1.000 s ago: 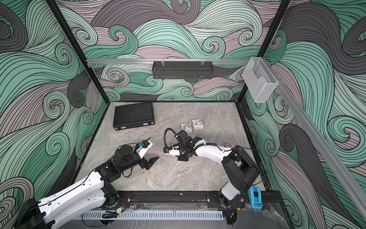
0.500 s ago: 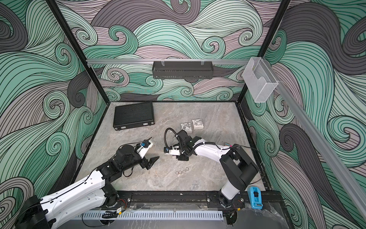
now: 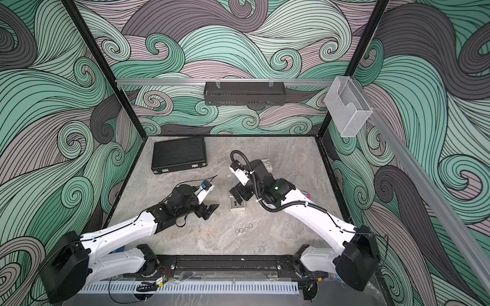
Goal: Take the rings out of the lift-off lid box
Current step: Take out the ring from the jewelry box.
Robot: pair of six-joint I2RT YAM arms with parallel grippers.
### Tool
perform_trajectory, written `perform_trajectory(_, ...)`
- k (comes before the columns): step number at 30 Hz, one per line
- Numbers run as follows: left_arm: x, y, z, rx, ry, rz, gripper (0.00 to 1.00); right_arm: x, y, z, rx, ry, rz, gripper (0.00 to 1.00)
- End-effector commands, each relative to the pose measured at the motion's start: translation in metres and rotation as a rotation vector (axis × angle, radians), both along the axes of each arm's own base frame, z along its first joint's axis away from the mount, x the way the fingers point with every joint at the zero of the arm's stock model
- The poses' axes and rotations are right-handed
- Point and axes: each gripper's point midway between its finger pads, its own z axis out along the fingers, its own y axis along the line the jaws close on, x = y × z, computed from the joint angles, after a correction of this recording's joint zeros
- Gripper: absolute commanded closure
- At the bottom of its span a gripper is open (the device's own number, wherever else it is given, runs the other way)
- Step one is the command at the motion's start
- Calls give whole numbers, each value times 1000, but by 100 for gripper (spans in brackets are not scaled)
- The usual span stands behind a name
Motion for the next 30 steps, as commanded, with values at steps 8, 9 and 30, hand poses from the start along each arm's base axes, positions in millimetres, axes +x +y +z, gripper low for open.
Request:
perform_trajectory(8,36,-35,1,-48,30,-9,1,-14,-22,-84,-57,307,-327,45)
perform_trajectory(9,39,-37,-2,-45,37,-9,1,-15,-20,-88,-57,324,-323,50)
perform_trajectory(30,61,-59,-37,-23,124,-64,2,-4,0,-130,-35,399,-388,68)
